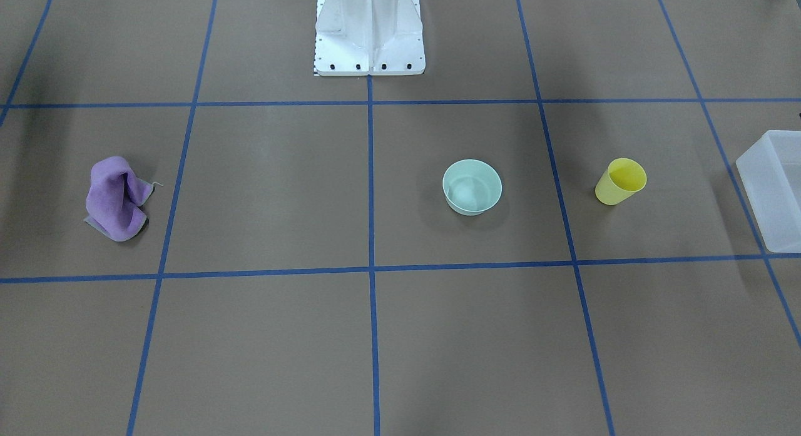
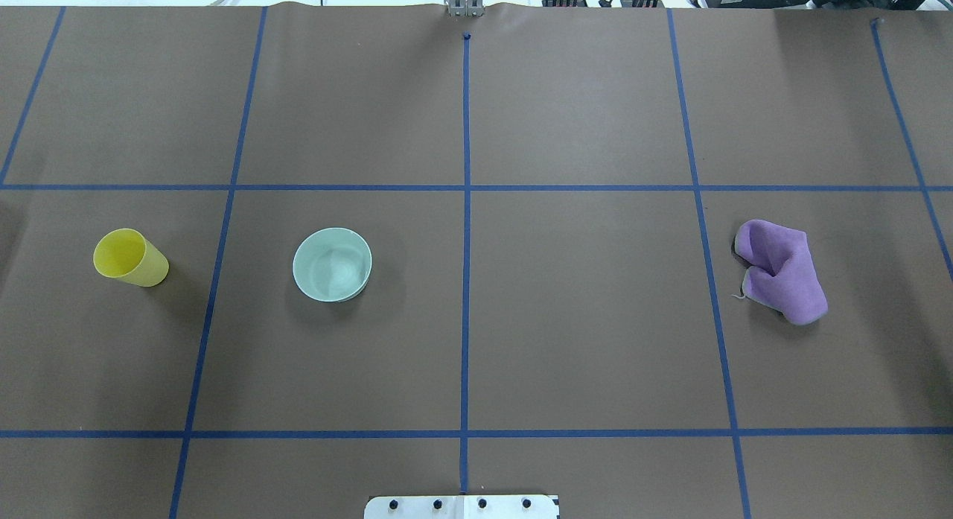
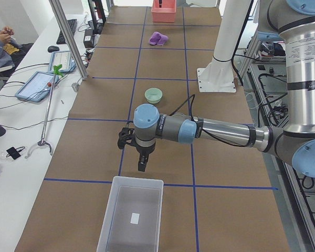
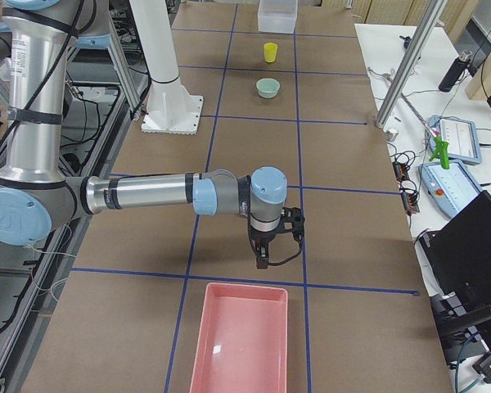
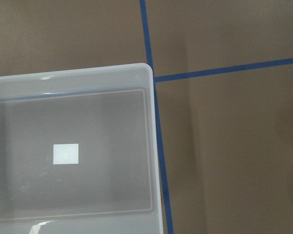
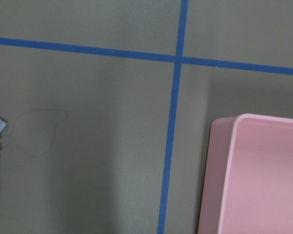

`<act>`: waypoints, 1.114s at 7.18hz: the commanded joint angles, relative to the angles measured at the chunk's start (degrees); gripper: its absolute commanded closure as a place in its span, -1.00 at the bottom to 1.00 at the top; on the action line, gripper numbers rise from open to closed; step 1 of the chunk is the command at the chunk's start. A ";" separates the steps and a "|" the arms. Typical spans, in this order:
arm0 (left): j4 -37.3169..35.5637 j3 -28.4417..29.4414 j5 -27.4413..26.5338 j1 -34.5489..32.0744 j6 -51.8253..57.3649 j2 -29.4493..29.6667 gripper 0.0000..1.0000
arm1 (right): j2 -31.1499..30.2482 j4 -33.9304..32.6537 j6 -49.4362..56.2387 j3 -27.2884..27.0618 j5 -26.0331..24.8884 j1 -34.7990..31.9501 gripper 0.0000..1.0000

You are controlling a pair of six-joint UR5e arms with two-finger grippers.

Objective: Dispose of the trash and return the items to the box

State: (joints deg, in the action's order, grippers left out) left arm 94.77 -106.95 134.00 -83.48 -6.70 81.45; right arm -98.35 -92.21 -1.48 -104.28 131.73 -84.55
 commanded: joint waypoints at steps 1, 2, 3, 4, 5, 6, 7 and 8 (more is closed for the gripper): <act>6.02 -0.97 -0.23 9.09 -14.43 0.73 -0.96 | 0.00 0.01 -0.01 -0.05 0.02 0.00 -1.00; 6.04 -0.98 -0.41 12.08 -18.92 2.47 -0.96 | 0.00 0.01 0.07 -0.05 0.02 0.00 -1.00; 6.04 -0.98 -2.41 16.99 -29.58 6.49 -0.96 | 0.00 0.01 -0.01 0.04 0.02 0.00 -1.00; 6.13 -0.89 -6.69 22.43 -36.30 8.88 -0.96 | 0.00 0.01 -0.02 0.04 0.20 0.00 -1.00; 7.43 -0.54 -7.00 23.35 -36.37 8.90 -0.96 | 0.00 0.01 -0.02 0.04 0.37 0.00 -1.00; 9.88 0.86 -7.00 23.45 -36.98 8.81 -0.96 | 0.00 0.01 -0.02 0.04 0.46 0.00 -1.00; 11.47 3.57 -7.00 23.80 -37.24 9.51 -0.96 | 0.00 -0.07 -0.02 0.13 0.46 0.09 -1.00; 12.36 4.64 -7.00 24.93 -37.42 9.69 -0.96 | 0.00 -0.08 -0.02 0.13 0.55 0.09 -1.00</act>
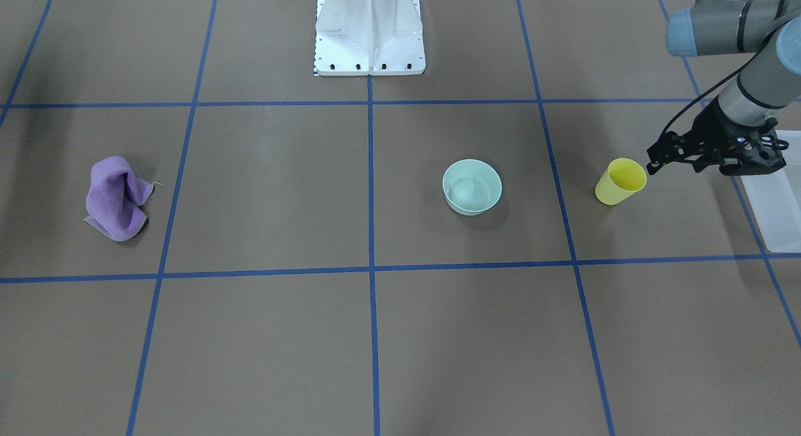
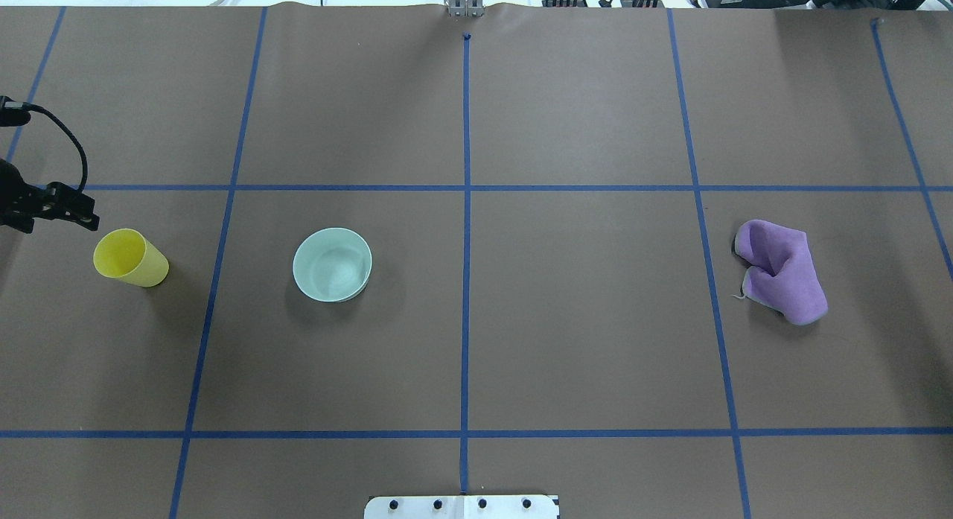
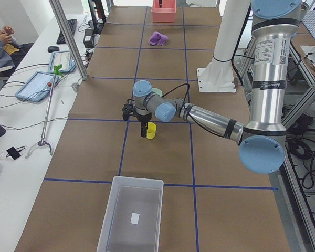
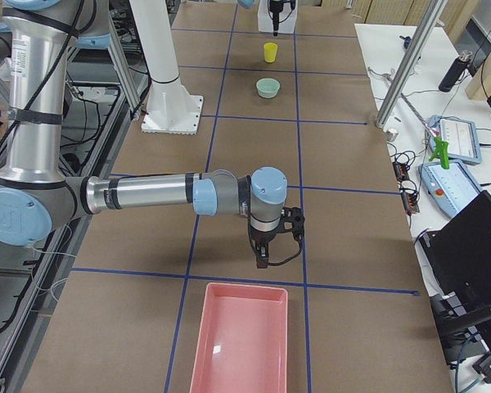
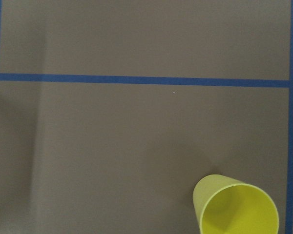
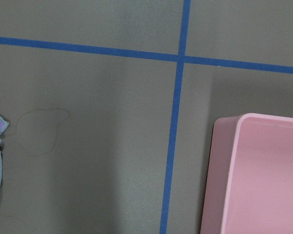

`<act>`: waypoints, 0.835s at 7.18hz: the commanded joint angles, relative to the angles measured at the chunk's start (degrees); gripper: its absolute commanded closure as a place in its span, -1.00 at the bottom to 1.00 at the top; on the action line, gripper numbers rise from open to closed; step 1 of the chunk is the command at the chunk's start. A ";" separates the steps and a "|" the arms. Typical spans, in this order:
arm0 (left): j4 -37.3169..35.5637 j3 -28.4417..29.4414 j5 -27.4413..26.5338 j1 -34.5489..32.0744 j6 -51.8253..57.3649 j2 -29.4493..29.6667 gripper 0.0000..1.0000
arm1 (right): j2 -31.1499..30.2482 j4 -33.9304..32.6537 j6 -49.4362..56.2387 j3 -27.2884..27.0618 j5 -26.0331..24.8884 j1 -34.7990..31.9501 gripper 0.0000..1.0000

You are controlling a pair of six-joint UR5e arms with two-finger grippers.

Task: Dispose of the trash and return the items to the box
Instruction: 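Reach the left gripper down and grasp the yellow cup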

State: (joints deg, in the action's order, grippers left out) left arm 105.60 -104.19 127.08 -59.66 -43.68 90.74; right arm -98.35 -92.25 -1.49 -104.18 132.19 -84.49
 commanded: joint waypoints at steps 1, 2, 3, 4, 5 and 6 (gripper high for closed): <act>1.62 2.40 -0.08 2.25 -1.48 0.58 -0.96 | 0.00 0.05 0.00 0.03 0.09 0.03 -1.00; 1.62 2.93 -0.17 4.18 -2.97 1.19 -0.96 | 0.00 -0.03 0.00 0.03 0.09 0.03 -1.00; 1.71 3.55 -0.08 4.37 -2.99 1.28 -0.95 | 0.00 0.05 0.00 0.03 0.35 -0.06 -1.00; 2.41 3.90 -0.08 4.55 -2.99 1.20 -0.95 | 0.00 -0.03 -0.09 0.03 0.61 0.03 -1.00; 5.11 5.91 -0.08 4.55 -3.16 1.20 -0.87 | -0.09 -0.03 -0.09 0.03 1.05 -0.06 -1.00; 7.14 6.71 0.10 4.55 -4.47 1.20 -0.14 | -0.09 -0.03 -0.09 -0.06 1.14 0.03 -1.00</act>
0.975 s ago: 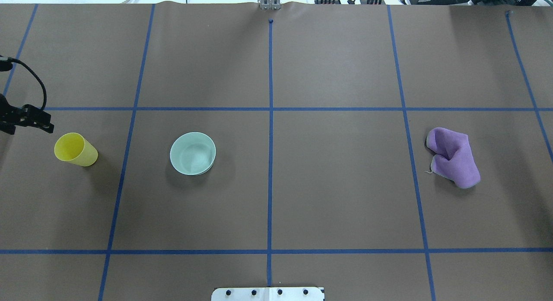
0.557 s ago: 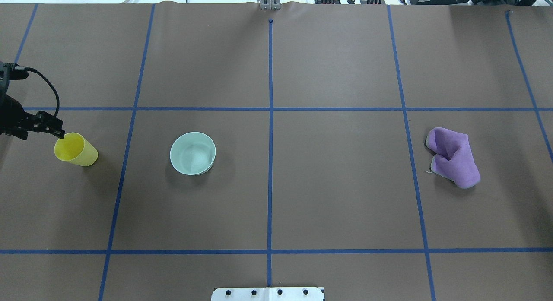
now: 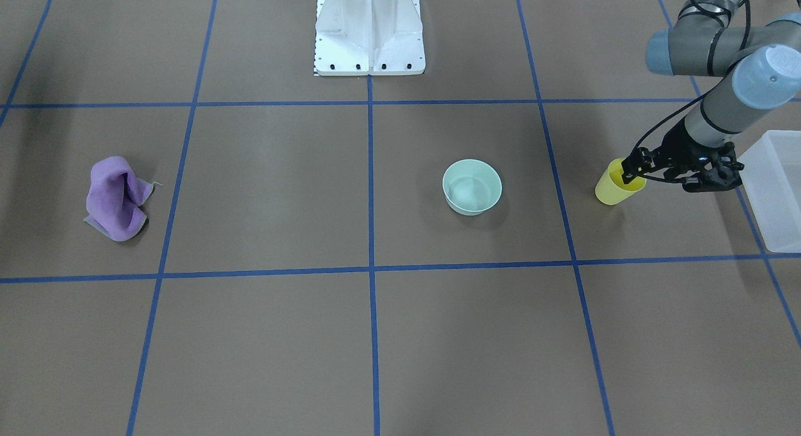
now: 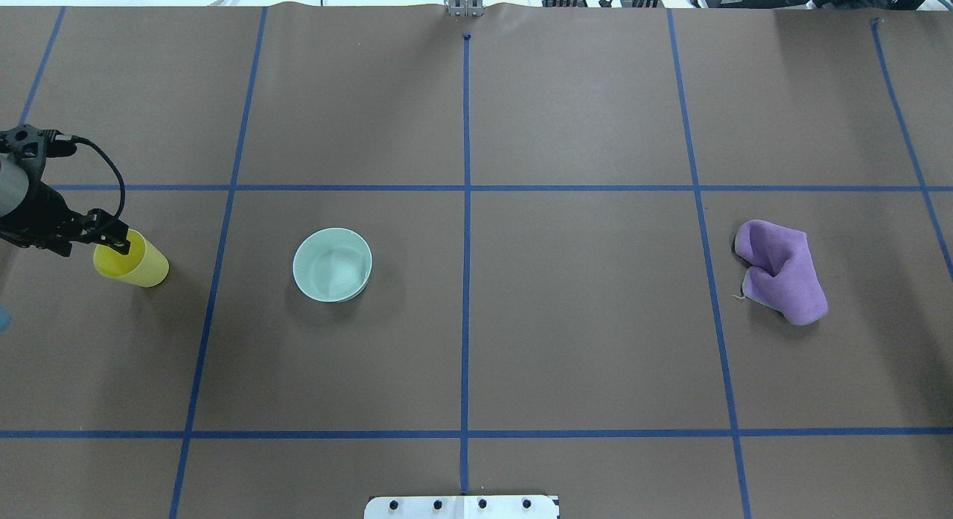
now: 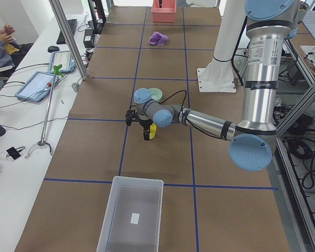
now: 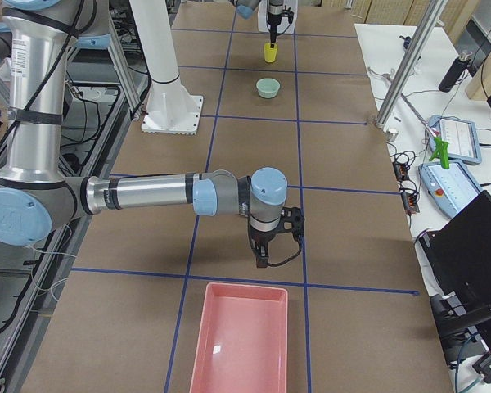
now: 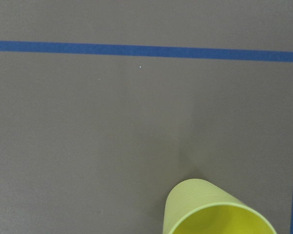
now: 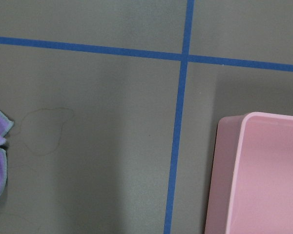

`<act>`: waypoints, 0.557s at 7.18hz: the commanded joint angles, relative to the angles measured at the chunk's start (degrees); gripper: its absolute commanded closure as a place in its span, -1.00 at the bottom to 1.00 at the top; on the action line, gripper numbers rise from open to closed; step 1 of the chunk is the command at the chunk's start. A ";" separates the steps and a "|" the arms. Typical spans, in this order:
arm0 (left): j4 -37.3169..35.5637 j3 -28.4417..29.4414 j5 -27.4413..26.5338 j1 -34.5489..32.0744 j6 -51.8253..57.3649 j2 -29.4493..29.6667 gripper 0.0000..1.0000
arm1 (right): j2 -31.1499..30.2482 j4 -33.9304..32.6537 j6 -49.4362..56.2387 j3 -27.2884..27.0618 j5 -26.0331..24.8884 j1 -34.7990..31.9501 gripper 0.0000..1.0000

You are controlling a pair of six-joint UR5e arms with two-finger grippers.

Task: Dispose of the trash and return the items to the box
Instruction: 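Reach the left gripper down and grasp the yellow cup, then lift the yellow cup with the left gripper into the clear bin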

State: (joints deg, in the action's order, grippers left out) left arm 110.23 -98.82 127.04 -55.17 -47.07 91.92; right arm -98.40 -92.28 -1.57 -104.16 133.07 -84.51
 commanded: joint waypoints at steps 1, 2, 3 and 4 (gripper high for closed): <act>2.71 1.35 0.40 0.06 -1.96 0.01 0.71 | -0.03 -0.01 0.08 -0.08 0.26 0.05 -1.00; 2.63 1.35 0.58 0.06 -1.97 0.01 1.00 | 0.05 -0.01 -0.01 -0.08 0.26 0.05 -1.00; 2.63 1.00 0.75 0.06 -1.97 0.01 1.00 | 0.05 -0.01 -0.01 -0.08 0.26 0.05 -1.00; 2.63 0.91 4.50 -0.02 -1.97 0.01 1.00 | 0.05 -0.01 -0.01 0.01 0.26 0.05 -1.00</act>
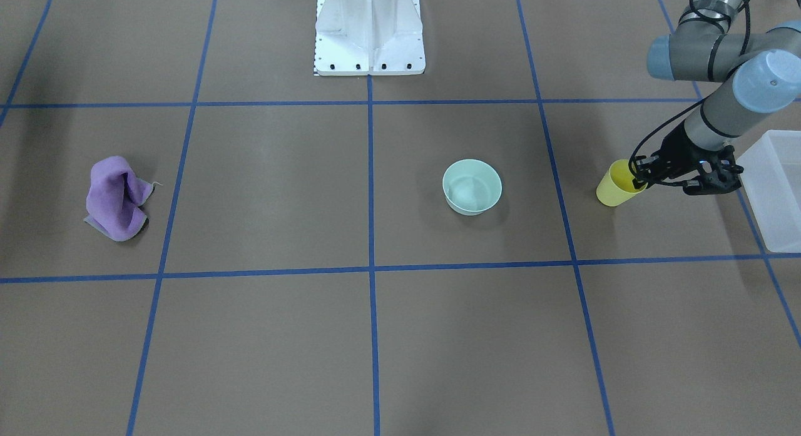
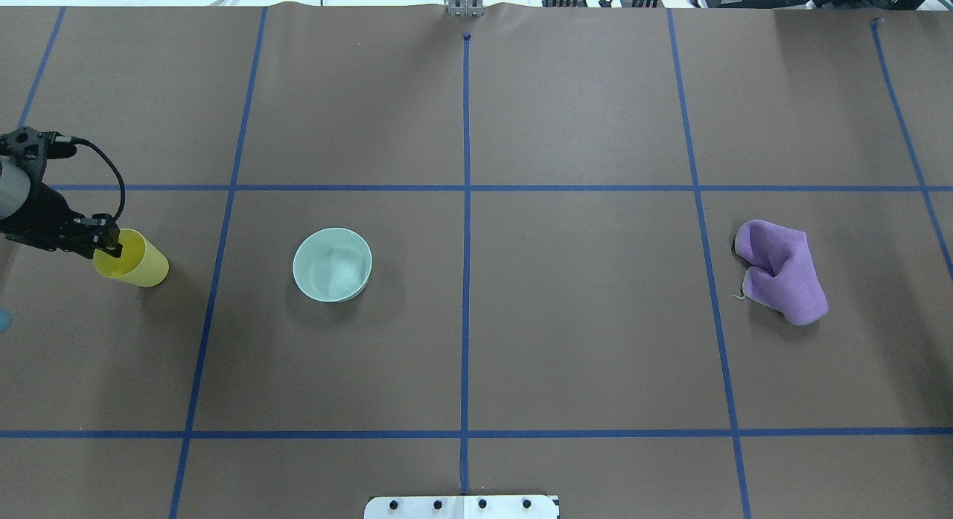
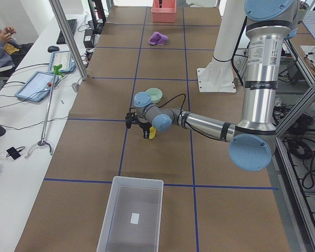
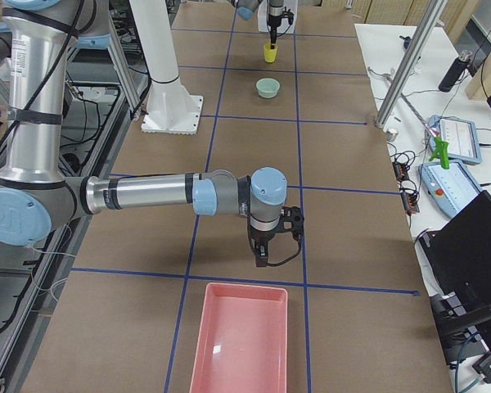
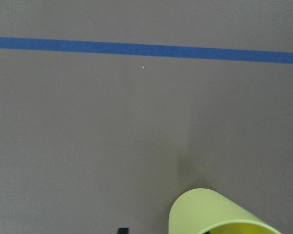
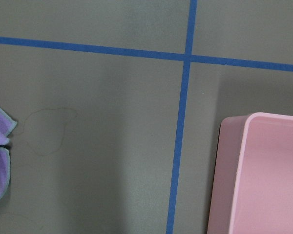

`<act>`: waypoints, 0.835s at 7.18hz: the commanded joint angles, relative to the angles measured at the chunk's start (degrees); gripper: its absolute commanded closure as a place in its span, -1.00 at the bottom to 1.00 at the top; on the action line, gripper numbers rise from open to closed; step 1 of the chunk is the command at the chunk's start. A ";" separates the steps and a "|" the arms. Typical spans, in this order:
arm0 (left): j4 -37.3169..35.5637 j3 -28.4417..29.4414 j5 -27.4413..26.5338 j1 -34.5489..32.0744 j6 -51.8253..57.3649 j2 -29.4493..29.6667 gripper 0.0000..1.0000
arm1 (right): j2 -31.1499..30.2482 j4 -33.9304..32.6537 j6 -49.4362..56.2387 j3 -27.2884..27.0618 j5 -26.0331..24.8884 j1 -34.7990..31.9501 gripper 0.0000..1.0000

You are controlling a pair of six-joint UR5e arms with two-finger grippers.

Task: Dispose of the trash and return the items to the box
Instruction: 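Lift the yellow cup with the left gripper into the clear bin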

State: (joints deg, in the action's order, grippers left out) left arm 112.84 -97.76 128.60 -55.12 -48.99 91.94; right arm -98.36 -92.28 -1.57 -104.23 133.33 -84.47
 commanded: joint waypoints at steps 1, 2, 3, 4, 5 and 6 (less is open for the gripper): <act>-0.16 -1.81 8.02 -1.12 0.29 -0.35 1.00 | 0.01 0.09 -0.01 0.08 0.09 0.00 -1.00; -0.34 -2.87 12.51 -7.31 1.08 -0.79 1.00 | 0.01 0.09 -0.01 0.08 0.44 0.00 -1.00; -0.51 -2.27 18.12 -13.72 7.00 -0.97 1.00 | 0.01 0.09 -0.01 -0.01 0.44 0.00 -1.00; -2.43 -1.05 19.65 -19.79 17.07 -2.45 1.00 | 0.27 0.09 -0.01 -0.01 0.53 0.18 -1.00; -7.15 0.36 19.50 -25.24 28.65 -2.55 1.00 | 0.80 0.09 -0.70 -0.01 0.71 0.79 -1.00; -12.85 3.77 18.54 -31.65 44.43 -2.38 1.00 | 1.32 1.22 -3.84 -0.10 0.97 2.97 -1.00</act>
State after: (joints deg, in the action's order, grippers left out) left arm 106.24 -97.27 147.41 -78.84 -22.20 89.67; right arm -97.64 -91.91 -2.84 -104.26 134.02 -83.35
